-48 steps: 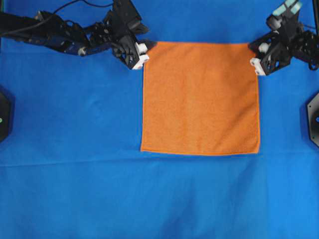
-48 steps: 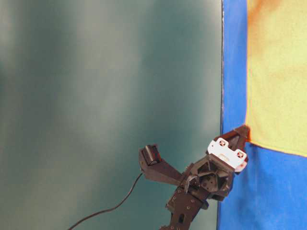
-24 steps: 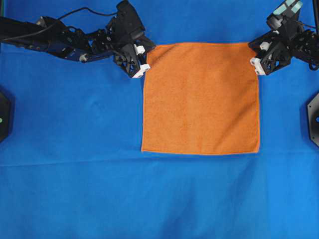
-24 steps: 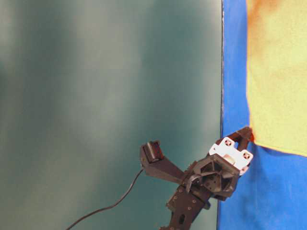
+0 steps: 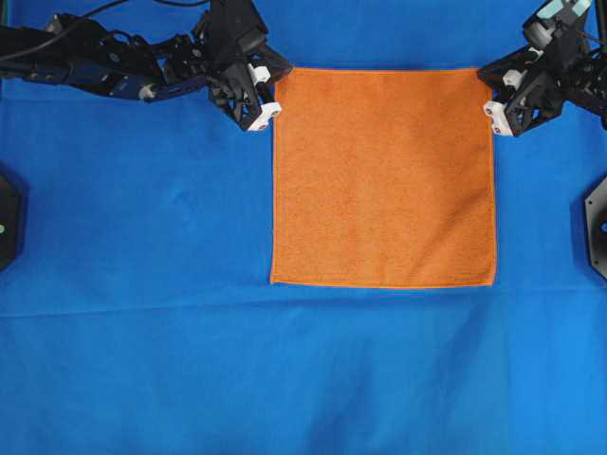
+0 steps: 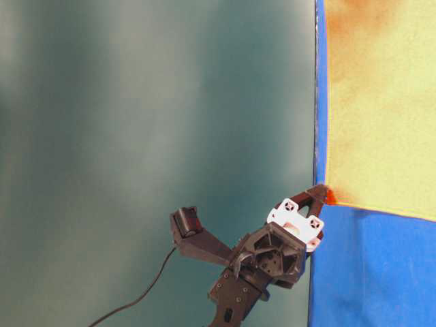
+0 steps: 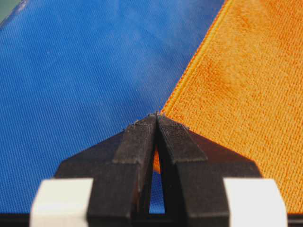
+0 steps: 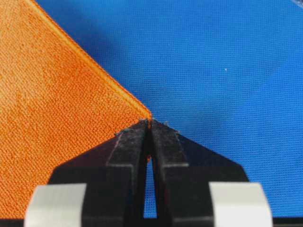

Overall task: Fold the orange towel.
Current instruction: 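Close both grippers on the far corners of the orange towel, then pull both held corners toward the near edge, folding towel in half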

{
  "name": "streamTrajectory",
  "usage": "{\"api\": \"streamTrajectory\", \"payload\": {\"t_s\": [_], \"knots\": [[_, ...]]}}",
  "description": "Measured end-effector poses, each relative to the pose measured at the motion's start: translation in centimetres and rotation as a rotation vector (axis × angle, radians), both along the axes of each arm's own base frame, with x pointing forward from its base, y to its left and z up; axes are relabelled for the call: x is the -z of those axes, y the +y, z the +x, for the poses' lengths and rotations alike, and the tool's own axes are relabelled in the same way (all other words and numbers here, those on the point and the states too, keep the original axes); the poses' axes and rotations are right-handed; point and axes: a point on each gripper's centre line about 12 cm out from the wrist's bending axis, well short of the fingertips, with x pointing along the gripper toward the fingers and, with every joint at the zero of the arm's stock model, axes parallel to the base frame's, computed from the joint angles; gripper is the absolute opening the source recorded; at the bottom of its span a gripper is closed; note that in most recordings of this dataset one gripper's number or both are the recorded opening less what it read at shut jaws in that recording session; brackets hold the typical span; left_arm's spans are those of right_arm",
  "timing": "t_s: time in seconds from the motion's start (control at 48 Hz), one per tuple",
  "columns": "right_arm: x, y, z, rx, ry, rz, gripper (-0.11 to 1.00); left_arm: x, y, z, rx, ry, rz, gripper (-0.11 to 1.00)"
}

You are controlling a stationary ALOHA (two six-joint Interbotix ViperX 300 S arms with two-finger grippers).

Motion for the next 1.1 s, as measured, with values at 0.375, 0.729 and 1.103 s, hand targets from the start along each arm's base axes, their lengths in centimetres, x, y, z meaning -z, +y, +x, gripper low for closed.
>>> {"api": "streamTrajectory", "payload": {"t_s": [0.375, 0.729, 1.103], "knots": [[-0.8, 2.0, 0.5, -0.051, 0.015, 0.046, 0.01, -1.8, -2.3, -0.2, 0.049, 0.060, -0.031, 0.00], [-3.0, 8.3, 0.7, -0.207, 0.023, 0.152, 0.01, -4.1, -9.1, 0.7, 0.208, 0.108, -0.054, 0.00], [-2.4, 13.8, 0.3, -0.325, 0.097, 0.304, 0.01, -3.3, -17.1, 1.0, 0.388, 0.212, -0.094, 0.00]]}}
